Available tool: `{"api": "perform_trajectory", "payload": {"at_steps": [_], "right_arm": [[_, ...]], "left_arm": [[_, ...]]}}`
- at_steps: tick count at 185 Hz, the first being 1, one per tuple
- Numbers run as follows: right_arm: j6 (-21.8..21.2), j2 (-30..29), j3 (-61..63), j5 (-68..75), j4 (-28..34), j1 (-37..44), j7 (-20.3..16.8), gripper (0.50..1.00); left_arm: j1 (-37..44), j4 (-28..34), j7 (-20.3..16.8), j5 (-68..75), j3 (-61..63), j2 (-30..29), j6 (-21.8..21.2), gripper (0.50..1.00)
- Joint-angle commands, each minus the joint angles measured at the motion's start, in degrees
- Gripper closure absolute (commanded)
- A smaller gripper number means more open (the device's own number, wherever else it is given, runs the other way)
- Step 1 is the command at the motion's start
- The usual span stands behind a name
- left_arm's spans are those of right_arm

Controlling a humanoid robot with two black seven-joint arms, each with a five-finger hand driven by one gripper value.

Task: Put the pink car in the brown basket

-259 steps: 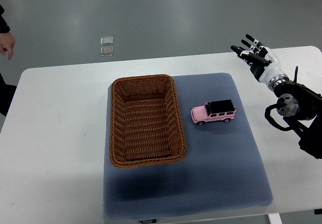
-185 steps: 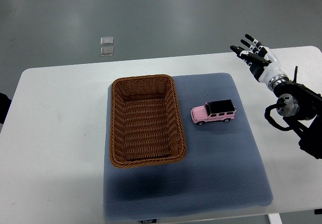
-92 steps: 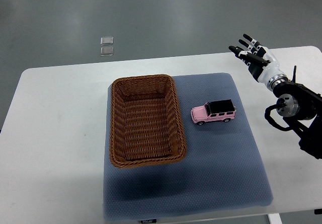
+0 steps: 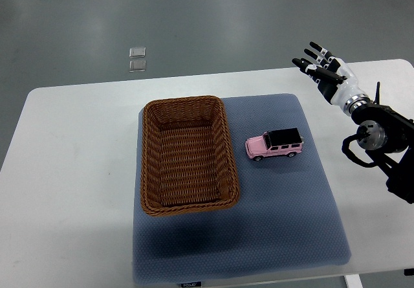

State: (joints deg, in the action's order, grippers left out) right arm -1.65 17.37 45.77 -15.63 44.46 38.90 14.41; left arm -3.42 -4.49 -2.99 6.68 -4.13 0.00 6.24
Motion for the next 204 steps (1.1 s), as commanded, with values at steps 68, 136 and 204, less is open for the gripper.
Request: {"api": "perform_trajectory", "payload": {"at_steps": [68,136,204], "right_arm": [[-5.73,0.82,-0.06,-10.03,0.45,0.48,0.10,0.587],[-12.33,4.60,-1.11,-27.79,5.02,0.56,1.50,0.587],[-11.98,13.03,-12.28,-50.20,13.64,2.76,4.84,0.587]], "left_arm": [[0.00,0.09,0.00,-0.09,-0.08,0.00,0.00,0.500],[0.00,0.10,0.00,0.00,0.00,0.00,0.00,0.500],[0.00,0.10,0.00,0.00,0.00,0.00,0.00,0.500]]}}
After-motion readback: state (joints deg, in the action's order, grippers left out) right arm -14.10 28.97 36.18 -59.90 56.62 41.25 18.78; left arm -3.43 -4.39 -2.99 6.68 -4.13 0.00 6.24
